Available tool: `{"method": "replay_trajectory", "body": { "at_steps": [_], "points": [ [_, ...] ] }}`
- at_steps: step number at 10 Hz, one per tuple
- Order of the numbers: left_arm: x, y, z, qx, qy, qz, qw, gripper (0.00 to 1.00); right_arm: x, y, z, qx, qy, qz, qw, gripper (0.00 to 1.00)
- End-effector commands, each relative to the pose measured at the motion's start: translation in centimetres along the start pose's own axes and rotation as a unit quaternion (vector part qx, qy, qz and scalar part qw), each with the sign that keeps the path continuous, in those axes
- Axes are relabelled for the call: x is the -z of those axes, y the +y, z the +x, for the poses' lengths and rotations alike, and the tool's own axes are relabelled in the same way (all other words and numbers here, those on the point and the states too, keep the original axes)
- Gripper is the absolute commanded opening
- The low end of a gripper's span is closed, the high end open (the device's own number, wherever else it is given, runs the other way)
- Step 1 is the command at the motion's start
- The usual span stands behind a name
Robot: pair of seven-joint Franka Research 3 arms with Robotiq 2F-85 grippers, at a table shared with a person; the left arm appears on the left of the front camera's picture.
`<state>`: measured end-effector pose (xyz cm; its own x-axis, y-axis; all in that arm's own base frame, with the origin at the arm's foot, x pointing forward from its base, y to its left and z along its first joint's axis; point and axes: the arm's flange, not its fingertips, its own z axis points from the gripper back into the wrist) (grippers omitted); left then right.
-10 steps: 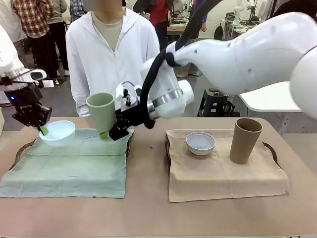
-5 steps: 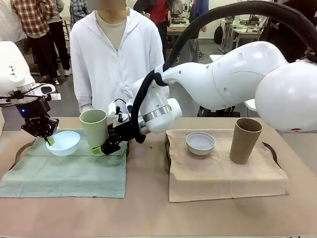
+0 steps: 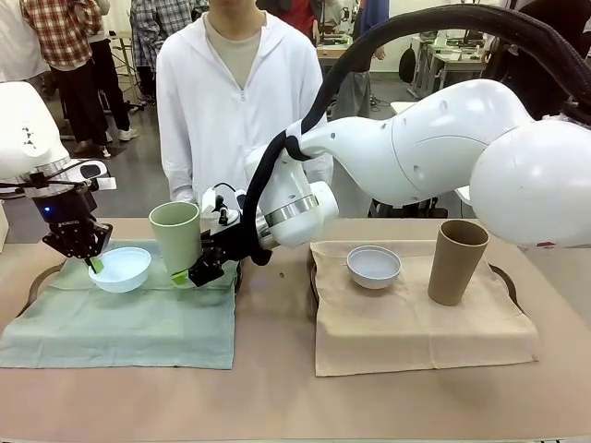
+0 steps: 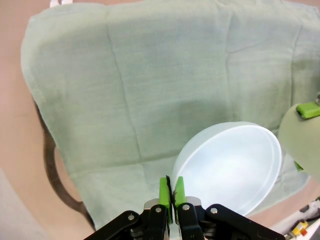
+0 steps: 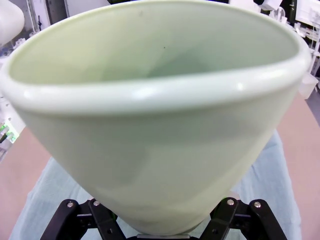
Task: Set up a tray with a mat and arrange the tableware.
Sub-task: Place the Picnic Bowl and Reusable plastic cup back onto the Handle tray in front of the human's position.
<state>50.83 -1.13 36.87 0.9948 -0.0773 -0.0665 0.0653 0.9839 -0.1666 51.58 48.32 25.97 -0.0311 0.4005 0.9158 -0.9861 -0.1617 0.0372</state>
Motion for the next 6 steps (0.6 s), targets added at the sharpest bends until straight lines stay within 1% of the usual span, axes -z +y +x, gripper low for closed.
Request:
{"method": "replay_trajectory", "body": {
  "at_steps": [1,4,6],
  "points": [
    [0.61,-0.36,-0.22,0.015,-0.020,0.004,1.000,0.04,0.23,-0.26,-1.11,0.004,-0.001,0.014,1.000,0.78],
    [0.66,-0.47,-0.12,0.032,-0.034,0.002,0.999,0.04,0.83,-0.66,-1.51,-0.003,-0.002,0.016,1.000,0.78],
    [1.49,-0.65,0.18,0.039,-0.030,0.005,0.999,0.04,0.93,-0.79,-1.89,-0.003,-0.002,0.016,1.000,0.78]
  ]
}}
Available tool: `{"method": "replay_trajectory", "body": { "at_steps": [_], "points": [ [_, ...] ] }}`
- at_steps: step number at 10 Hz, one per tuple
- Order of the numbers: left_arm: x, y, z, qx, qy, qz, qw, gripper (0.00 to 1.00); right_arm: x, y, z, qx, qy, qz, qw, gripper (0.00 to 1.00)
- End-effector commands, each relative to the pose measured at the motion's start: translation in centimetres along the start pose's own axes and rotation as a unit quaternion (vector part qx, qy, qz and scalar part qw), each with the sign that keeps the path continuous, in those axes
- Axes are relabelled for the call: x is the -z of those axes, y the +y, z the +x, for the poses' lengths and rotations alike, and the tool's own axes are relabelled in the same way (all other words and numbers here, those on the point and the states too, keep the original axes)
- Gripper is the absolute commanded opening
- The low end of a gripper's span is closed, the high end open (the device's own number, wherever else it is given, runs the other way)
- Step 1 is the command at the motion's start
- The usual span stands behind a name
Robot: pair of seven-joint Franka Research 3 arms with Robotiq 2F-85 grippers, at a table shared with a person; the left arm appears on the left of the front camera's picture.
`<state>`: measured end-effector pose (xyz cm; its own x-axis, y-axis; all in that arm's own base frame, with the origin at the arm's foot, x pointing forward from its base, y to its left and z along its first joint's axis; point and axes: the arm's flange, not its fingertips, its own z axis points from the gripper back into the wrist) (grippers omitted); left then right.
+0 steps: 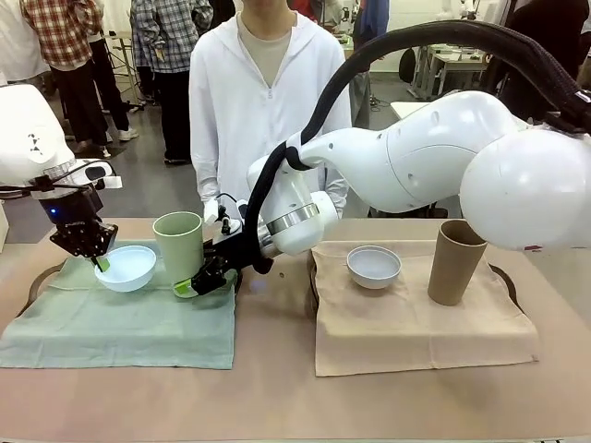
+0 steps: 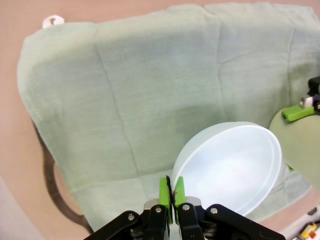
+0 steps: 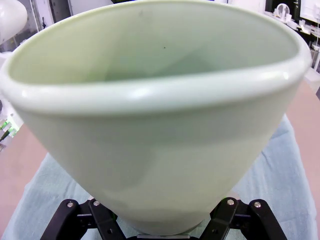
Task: Set up a tray with a mat and arrange the tableware.
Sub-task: Place the Picnic Bowl and Reusable plastic cup back onto the Handle tray in front of the human's position.
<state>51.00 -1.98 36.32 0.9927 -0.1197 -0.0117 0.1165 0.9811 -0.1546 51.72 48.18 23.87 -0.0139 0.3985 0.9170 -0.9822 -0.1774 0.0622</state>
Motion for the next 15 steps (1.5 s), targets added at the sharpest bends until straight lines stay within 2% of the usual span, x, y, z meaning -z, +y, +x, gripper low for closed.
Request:
{"method": "replay_trajectory", "body": {
  "at_steps": [1,4,5,6,7,8,9,10,11,12,13,14,15],
  "points": [
    [1.1,0.0,0.0,0.014,-0.004,0.001,1.000,0.04,0.3,-0.6,0.2,-0.010,0.000,0.003,1.000,0.78],
    [1.8,0.2,0.3,0.012,0.000,0.004,1.000,0.04,0.3,-0.6,0.3,-0.016,0.000,0.002,1.000,0.78],
    [1.9,0.1,0.5,0.012,-0.001,0.001,1.000,0.64,0.3,-0.7,0.2,-0.016,0.000,0.004,1.000,1.00],
    [1.7,0.2,0.5,0.010,-0.002,0.002,1.000,0.64,0.3,-0.7,0.3,-0.016,0.006,0.005,1.000,1.00],
    [1.4,0.2,0.6,0.011,0.000,0.002,1.000,1.00,0.1,-0.7,0.4,-0.008,0.021,0.003,1.000,1.00],
    [1.2,0.2,0.5,0.009,0.003,-0.001,1.000,0.25,-0.1,-0.6,0.5,0.005,0.033,0.004,0.999,0.99],
    [1.1,0.3,0.5,0.009,0.005,-0.002,1.000,1.00,-0.3,-0.3,0.7,0.017,0.052,0.009,0.998,1.00],
    [1.0,0.3,0.5,0.008,0.008,-0.005,1.000,0.45,-1.0,0.0,1.1,0.028,0.077,0.005,0.997,1.00],
    [0.8,0.3,0.4,0.009,0.010,-0.008,1.000,1.00,-1.7,0.2,1.4,0.036,0.090,0.006,0.995,1.00],
    [0.6,0.4,0.3,0.009,0.009,-0.010,1.000,0.65,-2.7,0.5,1.8,0.040,0.096,-0.005,0.995,1.00],
    [0.2,0.4,0.2,0.010,0.008,-0.009,1.000,1.00,-3.7,1.0,2.4,0.042,0.100,-0.017,0.994,1.00],
    [-0.5,0.3,-0.1,0.016,0.008,-0.003,1.000,0.85,-4.9,1.8,3.3,0.047,0.113,-0.029,0.992,1.00],
    [-1.5,0.0,-0.6,0.026,0.008,0.001,1.000,0.85,-6.2,2.5,4.2,0.062,0.134,-0.044,0.988,1.00]
  ]
}}
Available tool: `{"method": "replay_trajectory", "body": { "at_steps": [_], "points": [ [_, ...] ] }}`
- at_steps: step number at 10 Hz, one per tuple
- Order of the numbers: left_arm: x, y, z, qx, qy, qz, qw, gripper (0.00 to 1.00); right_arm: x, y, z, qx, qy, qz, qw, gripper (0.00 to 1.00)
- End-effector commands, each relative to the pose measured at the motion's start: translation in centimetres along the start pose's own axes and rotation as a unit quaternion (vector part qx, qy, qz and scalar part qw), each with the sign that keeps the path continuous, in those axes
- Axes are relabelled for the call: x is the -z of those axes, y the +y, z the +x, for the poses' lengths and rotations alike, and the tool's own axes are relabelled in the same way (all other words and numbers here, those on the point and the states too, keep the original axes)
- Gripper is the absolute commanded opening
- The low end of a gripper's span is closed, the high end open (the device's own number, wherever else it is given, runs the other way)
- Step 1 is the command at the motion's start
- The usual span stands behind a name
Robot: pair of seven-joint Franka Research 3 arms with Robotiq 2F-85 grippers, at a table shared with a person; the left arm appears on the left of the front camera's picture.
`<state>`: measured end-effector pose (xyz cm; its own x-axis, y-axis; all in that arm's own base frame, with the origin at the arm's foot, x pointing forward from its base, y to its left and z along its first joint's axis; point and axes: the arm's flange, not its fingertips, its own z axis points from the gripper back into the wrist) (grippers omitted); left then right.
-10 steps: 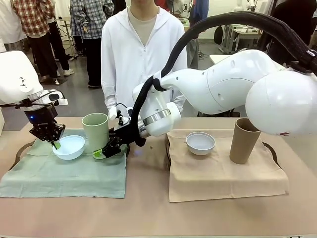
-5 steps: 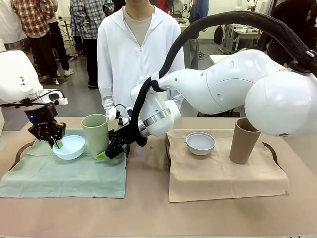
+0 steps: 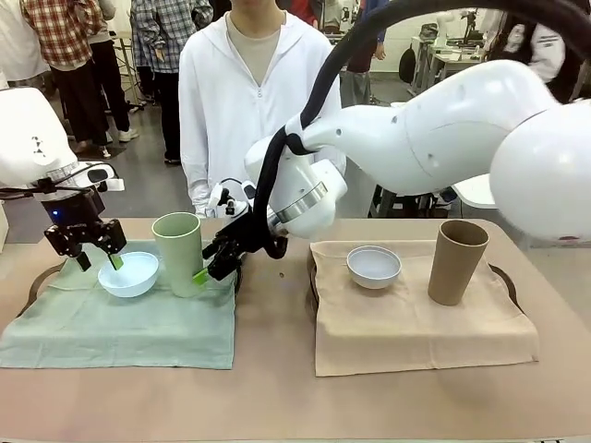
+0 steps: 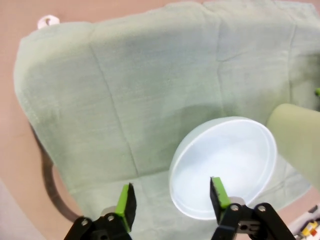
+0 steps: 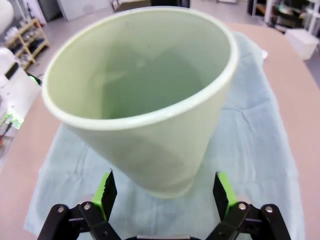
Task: Set up a tray with a mat and arrange the tableware.
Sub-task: Place the Picnic Bowl and Reusable plastic cup back onto the Handle tray in front of the human's position.
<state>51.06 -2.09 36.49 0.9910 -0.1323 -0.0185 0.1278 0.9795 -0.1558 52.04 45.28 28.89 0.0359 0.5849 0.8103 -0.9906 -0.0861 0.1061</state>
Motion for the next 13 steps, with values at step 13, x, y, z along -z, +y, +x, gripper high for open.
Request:
{"method": "replay_trajectory", "body": {
  "at_steps": [13],
  "points": [
    [-12.9,-15.5,-2.8,0.060,-0.069,0.087,0.992,0.85,-20.3,13.3,11.6,0.485,0.327,-0.256,0.770,1.00]
  ]
}}
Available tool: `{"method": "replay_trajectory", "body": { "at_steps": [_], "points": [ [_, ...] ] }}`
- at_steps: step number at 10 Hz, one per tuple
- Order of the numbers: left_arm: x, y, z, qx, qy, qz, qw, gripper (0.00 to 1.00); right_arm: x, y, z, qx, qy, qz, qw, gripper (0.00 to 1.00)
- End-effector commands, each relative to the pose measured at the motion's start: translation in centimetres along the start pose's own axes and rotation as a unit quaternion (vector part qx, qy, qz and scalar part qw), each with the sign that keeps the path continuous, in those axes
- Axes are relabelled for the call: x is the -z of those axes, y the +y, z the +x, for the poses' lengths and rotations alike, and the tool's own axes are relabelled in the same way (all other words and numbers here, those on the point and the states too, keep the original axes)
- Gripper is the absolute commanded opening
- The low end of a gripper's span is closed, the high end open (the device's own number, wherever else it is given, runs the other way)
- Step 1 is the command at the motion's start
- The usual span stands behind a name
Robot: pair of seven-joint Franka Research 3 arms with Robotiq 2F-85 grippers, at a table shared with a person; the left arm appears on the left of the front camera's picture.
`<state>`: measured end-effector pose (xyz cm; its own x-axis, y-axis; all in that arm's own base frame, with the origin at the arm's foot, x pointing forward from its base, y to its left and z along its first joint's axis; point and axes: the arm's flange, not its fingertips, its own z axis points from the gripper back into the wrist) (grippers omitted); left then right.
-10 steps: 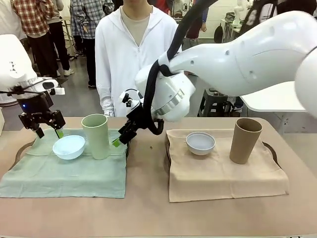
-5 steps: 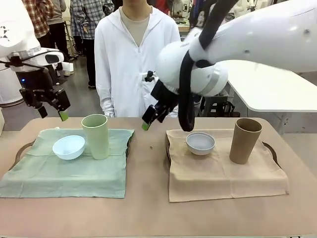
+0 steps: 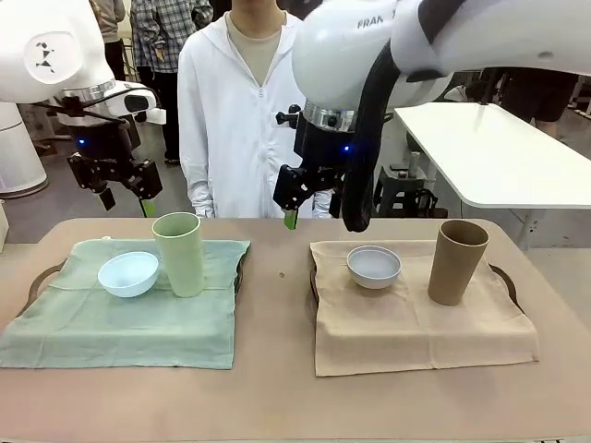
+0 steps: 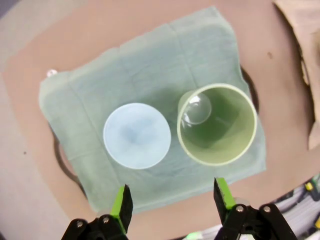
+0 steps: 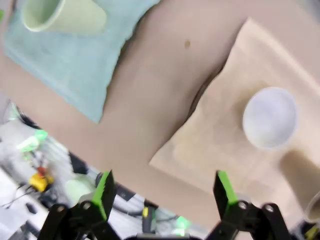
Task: Set up a tray with a mat and arrange the tableware.
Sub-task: Place the Picnic Bowl and Reusable plastic cup back onto the Handle tray in front of the human's position.
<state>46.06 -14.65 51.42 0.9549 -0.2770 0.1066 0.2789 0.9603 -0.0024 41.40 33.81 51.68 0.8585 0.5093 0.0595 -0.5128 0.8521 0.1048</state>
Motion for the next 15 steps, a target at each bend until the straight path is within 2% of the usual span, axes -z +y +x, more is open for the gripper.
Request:
{"method": "replay_trajectory", "body": {
  "at_steps": [1,2,3,15],
  "points": [
    [-0.51,-0.11,1.38,-0.033,-0.014,0.017,0.999,0.85,0.26,0.59,0.23,0.052,0.034,-0.008,0.998,1.00],
    [-0.99,-0.09,1.25,-0.030,-0.013,0.008,0.999,0.85,0.36,0.23,-0.42,0.076,0.045,-0.013,0.996,1.00],
    [-0.16,-0.03,0.55,-0.010,-0.005,0.000,1.000,0.85,0.12,0.37,-0.36,0.026,0.020,-0.002,0.999,1.00],
    [-0.16,-0.03,0.55,-0.010,-0.005,0.000,1.000,0.85,0.12,0.37,-0.36,0.026,0.020,-0.002,0.999,1.00]
  ]
}}
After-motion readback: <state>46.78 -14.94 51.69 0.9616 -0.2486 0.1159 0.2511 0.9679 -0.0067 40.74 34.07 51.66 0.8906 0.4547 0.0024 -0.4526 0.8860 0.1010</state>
